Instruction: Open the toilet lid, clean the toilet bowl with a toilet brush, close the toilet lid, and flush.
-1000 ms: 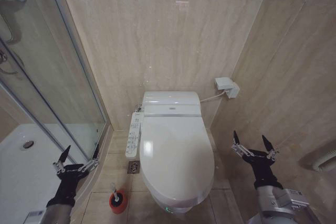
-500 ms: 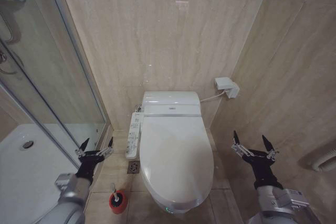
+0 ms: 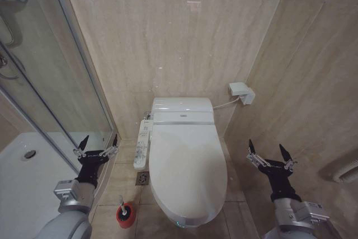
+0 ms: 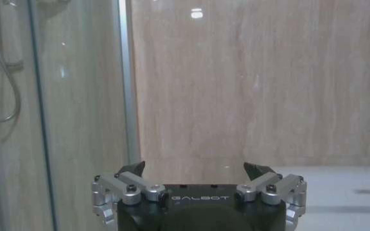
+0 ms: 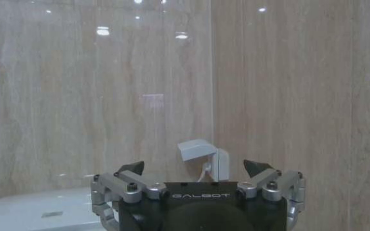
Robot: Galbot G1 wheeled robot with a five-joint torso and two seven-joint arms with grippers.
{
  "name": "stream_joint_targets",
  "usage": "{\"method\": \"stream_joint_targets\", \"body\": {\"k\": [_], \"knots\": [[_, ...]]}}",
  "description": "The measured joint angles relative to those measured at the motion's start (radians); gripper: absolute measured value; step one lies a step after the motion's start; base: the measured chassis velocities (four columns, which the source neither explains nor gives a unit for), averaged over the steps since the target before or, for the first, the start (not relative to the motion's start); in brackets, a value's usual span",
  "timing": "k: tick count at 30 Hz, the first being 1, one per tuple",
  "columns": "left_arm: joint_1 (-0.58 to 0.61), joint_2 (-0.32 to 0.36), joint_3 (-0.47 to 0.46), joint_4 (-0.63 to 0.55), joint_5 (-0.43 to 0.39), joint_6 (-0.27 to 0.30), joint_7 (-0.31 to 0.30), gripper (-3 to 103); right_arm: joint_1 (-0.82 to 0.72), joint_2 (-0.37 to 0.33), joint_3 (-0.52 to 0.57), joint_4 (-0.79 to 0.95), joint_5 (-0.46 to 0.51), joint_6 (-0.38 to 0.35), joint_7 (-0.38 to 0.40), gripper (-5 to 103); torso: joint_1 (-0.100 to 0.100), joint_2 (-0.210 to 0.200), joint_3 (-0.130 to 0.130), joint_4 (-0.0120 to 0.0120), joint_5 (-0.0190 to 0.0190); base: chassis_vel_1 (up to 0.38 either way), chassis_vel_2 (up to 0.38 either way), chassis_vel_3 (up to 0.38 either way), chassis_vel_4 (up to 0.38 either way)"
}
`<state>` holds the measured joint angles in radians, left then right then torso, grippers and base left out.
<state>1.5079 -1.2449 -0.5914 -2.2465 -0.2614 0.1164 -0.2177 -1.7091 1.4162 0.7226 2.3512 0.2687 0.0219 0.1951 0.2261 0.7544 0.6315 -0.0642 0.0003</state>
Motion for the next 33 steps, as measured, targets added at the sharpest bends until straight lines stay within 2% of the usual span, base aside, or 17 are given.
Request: {"method": "stream_joint_targets", "body": {"k": [1,2,3,4,6,9,14,17,33], "knots": [[0.005,0.000,0.005,0.056,0.009,-0.073,0.015,100,0.000,0.000,0.000,0.000,0.000,0.000,0.000,100,0.000,0.000,0.000,0.0000,-0.0004,0.000,0.000,0.000,0.000],[0.007,0.000,0.007,0.082,0.012,-0.105,0.018,100,0.000,0.000,0.000,0.000,0.000,0.000,0.000,100,0.000,0.000,0.000,0.0001,-0.0006,0.000,0.000,0.000,0.000],[0.007,0.000,0.007,0.082,0.012,-0.105,0.018,100,0.000,0.000,0.000,0.000,0.000,0.000,0.000,100,0.000,0.000,0.000,0.0001,-0.0006,0.000,0.000,0.000,0.000],[0.010,-0.001,0.010,0.117,0.011,-0.146,0.017,100,0.000,0.000,0.000,0.000,0.000,0.000,0.000,100,0.000,0.000,0.000,0.0001,-0.0004,0.000,0.000,0.000,0.000],[0.012,-0.001,0.010,0.148,0.005,-0.171,0.011,100,0.000,0.000,0.000,0.000,0.000,0.000,0.000,100,0.000,0.000,0.000,0.0001,-0.0005,0.000,0.000,0.000,0.000],[0.009,-0.001,0.005,0.152,-0.004,-0.169,0.006,100,0.000,0.000,0.000,0.000,0.000,0.000,0.000,100,0.000,0.000,0.000,0.0001,-0.0003,0.000,0.000,0.000,0.000],[0.008,-0.007,0.004,0.134,-0.014,-0.124,-0.005,100,0.000,0.000,0.000,0.000,0.000,0.000,0.000,100,0.000,0.000,0.000,0.0001,-0.0002,0.000,0.000,0.000,0.000],[0.009,-0.011,0.006,0.133,-0.011,-0.120,-0.007,100,0.000,0.000,0.000,0.000,0.000,0.000,0.000,100,0.000,0.000,0.000,0.0001,-0.0003,0.000,0.000,0.000,0.000],[0.027,-0.048,0.049,0.155,0.075,-0.139,0.007,100,0.000,0.000,0.000,0.000,0.000,0.000,0.000,100,0.000,0.000,0.000,0.0002,-0.0002,-0.005,0.008,0.004,-0.004]]}}
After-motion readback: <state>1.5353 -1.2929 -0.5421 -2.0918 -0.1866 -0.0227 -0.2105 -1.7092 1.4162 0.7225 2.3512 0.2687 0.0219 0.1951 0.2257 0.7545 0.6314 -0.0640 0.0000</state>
